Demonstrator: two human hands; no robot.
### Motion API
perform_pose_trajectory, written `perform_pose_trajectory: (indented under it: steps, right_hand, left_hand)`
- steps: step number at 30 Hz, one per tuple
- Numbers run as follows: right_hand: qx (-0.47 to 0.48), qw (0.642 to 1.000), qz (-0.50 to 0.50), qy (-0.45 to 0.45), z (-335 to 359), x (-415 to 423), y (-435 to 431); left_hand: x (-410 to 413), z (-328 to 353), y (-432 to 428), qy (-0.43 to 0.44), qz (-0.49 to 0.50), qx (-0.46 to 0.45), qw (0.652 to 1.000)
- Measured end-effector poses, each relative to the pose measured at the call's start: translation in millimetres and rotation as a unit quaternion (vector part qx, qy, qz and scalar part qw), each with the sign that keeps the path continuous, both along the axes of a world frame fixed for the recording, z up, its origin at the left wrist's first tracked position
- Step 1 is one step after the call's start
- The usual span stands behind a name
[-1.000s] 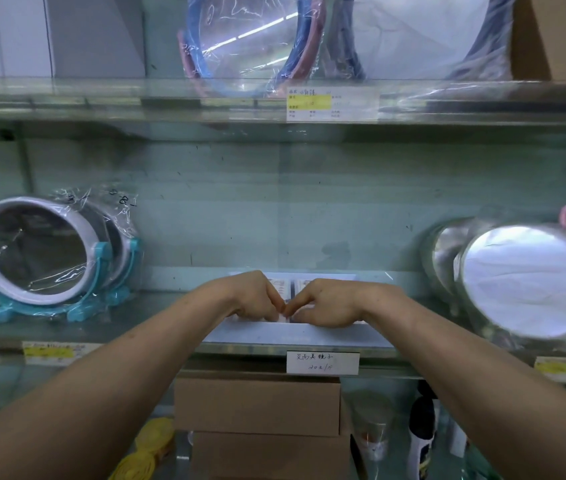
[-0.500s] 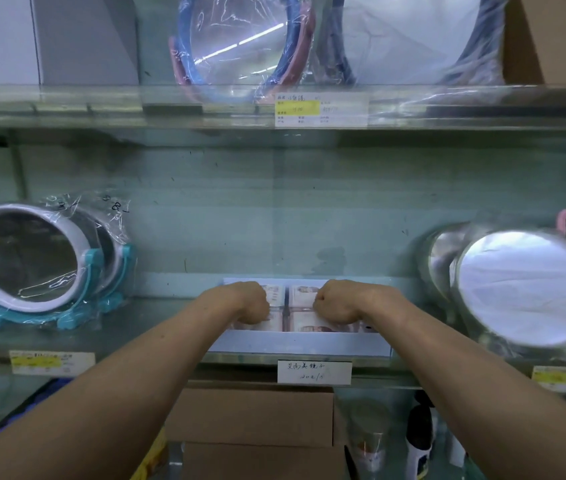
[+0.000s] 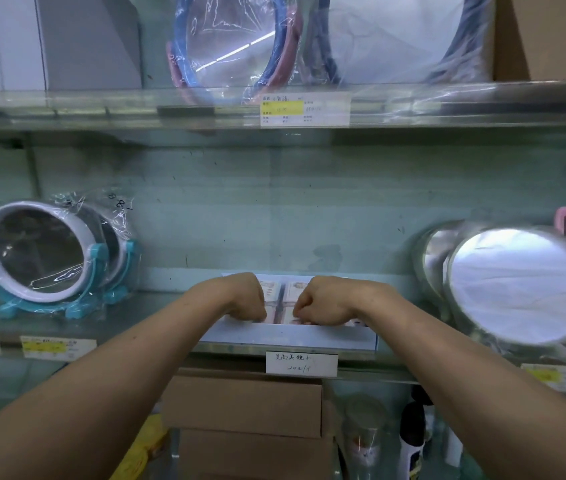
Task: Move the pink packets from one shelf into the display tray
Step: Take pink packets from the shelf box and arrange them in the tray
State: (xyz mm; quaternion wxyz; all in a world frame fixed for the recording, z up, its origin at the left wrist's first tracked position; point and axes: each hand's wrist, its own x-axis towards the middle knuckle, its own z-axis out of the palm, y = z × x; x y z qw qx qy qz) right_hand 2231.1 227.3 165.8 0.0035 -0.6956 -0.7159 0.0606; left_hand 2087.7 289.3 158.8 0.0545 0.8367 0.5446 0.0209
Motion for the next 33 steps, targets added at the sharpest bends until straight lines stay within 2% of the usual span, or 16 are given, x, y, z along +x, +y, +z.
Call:
perform_pose_trajectory:
  steps: [3,6,13,22,33]
  right_hand:
    - [0.010,1.000,0.013,-0.016,4.0,-3.2,-4.3]
    - [0.066,0.997,0.042,0.012,15.2,-10.1,-12.8]
    - [0.144,0.983,0.108,0.034,23.7,-53.6,-16.8]
    - [0.160,0.967,0.199,0.000,26.0,-144.3,-8.9]
    - [0.152,0.950,0.270,0.036,18.5,-297.9,16.7]
  left_hand:
    - [1.5,5.2,-9.3,-0.007,0.012,0.002,1.000]
    - [-5.6,11.8,-17.1,-0.031,0.034,0.053,0.998]
    - [-61.7,26.3,-44.3,-0.029,0.116,0.110,0.987]
    - [-151.2,33.9,-64.2,-0.033,0.189,0.120,0.974]
    - [-296.4,24.5,-68.8,-0.004,0.255,0.115,0.960]
